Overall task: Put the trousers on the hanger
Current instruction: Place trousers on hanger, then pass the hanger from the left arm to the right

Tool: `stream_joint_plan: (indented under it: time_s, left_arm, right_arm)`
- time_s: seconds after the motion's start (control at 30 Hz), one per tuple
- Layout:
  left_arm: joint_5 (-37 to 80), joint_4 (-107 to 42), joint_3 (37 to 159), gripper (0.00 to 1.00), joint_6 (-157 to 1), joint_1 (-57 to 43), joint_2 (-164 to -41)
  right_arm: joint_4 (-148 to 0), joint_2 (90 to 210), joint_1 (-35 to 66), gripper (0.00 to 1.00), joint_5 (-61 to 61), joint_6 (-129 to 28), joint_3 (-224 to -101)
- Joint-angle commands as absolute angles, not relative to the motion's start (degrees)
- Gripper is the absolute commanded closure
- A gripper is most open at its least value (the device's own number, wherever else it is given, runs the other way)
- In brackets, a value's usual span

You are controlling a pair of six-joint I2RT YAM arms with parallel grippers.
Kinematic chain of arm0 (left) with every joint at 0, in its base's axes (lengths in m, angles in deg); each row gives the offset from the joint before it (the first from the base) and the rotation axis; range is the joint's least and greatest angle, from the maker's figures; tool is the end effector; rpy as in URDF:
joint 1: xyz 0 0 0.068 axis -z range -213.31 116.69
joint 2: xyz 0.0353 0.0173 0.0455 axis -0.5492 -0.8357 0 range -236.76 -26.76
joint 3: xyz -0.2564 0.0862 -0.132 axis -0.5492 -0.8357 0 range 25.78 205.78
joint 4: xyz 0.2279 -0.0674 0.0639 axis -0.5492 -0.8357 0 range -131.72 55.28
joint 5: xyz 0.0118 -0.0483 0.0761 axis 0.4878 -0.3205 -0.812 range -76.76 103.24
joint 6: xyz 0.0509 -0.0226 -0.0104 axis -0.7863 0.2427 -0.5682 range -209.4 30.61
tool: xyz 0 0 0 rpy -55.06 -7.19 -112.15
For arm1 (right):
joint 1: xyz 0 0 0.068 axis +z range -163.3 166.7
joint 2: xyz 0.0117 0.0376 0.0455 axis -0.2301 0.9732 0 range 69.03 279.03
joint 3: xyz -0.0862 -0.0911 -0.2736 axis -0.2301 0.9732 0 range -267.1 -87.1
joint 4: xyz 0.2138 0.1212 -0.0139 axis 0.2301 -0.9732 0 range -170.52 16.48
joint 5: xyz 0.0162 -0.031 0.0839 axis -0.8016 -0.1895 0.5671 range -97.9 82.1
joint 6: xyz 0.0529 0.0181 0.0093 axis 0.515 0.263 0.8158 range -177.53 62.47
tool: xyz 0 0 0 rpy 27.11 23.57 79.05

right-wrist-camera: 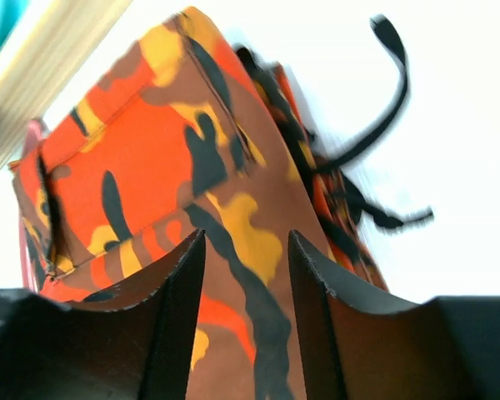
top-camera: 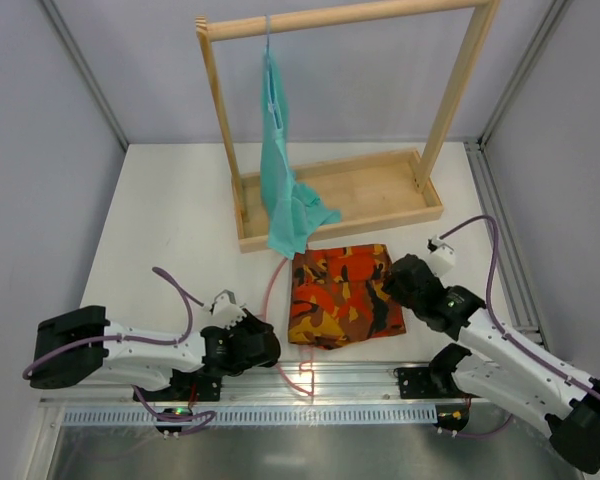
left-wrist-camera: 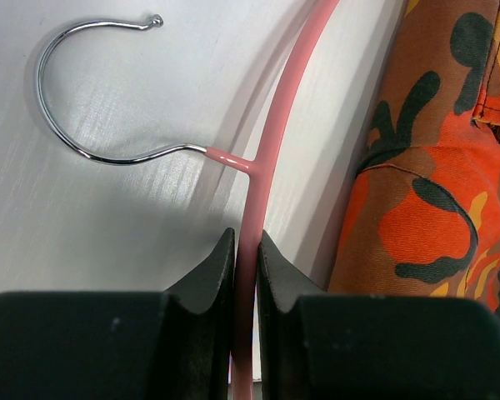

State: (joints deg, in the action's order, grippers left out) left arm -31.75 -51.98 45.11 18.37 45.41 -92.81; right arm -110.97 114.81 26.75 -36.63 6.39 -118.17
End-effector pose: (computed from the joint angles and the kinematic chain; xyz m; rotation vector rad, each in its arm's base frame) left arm 0.0561 -0.1378 0.1644 -0.7968 2.1903 -0.5899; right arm 0.1031 0.0617 0.2375 0.6854 2.2486 0.2630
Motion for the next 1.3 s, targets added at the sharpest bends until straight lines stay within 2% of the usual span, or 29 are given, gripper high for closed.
stream_joint_plan:
  time_s: [0.0,0.07,0.17,0.23,0.33,0.43,0.47,0.53,0.57,0.73,0.9,0.97,1.1,1.27]
  left_arm:
    - [-34.40,-56.78,43.71,1.00,17.92,44.91,-91.81]
    - [-34.22,-56.43,43.62,1.00,17.57,45.00,-91.80]
    - [-33.70,-55.99,43.70,1.00,17.65,45.09,-92.33]
    - [-33.61,-55.99,43.88,1.00,17.57,45.09,-92.51]
    - [-34.13,-57.21,45.37,1.00,14.06,45.09,-91.81]
    - [-35.37,-61.61,48.27,1.00,12.04,45.09,-90.58]
    - [-35.71,-62.31,48.80,1.00,11.33,45.00,-90.31]
    - [-36.24,-64.33,50.82,1.00,9.75,45.18,-89.26]
    - [-36.42,-64.69,51.43,1.00,9.14,45.18,-89.08]
    - [-37.65,-66.45,53.11,1.00,9.21,45.18,-87.33]
    - [-39.50,-68.90,53.99,1.00,9.92,45.18,-84.25]
    - [-40.28,-69.70,54.34,1.00,10.10,45.18,-82.93]
    - [-40.90,-71.46,54.60,1.00,10.71,45.18,-81.44]
    - [-41.17,-71.55,54.60,1.00,10.97,45.18,-80.64]
  right_arm:
    - [-95.52,113.51,20.56,0.53,-26.56,-14.90,-116.55]
    - [-94.71,113.06,20.19,0.57,-21.80,-11.77,-113.84]
    - [-94.35,112.71,17.91,0.59,-21.17,-1.68,-105.31]
    - [-95.93,113.84,12.47,0.61,-21.53,2.05,-101.18]
    - [-99.53,115.60,6.40,0.63,-19.94,-1.79,-105.61]
    - [-96.03,115.00,6.82,0.61,-10.31,-13.03,-110.28]
    - [-95.24,113.08,8.65,0.59,-5.57,-14.80,-111.08]
    - [-94.88,111.23,11.99,0.56,-3.42,-21.03,-113.28]
    - [-95.05,110.26,17.49,0.52,-3.42,-22.80,-115.55]
    - [-93.48,106.12,34.75,0.47,-7.36,-26.60,-119.79]
    - [-84.53,106.29,48.11,0.43,-12.98,-24.48,-117.07]
    - [-85.03,108.83,52.78,0.43,-17.82,-24.22,-117.77]
    - [-77.86,115.42,59.37,0.43,-18.79,-24.83,-118.74]
    - [-73.87,126.31,71.22,0.43,-25.73,-28.17,-123.74]
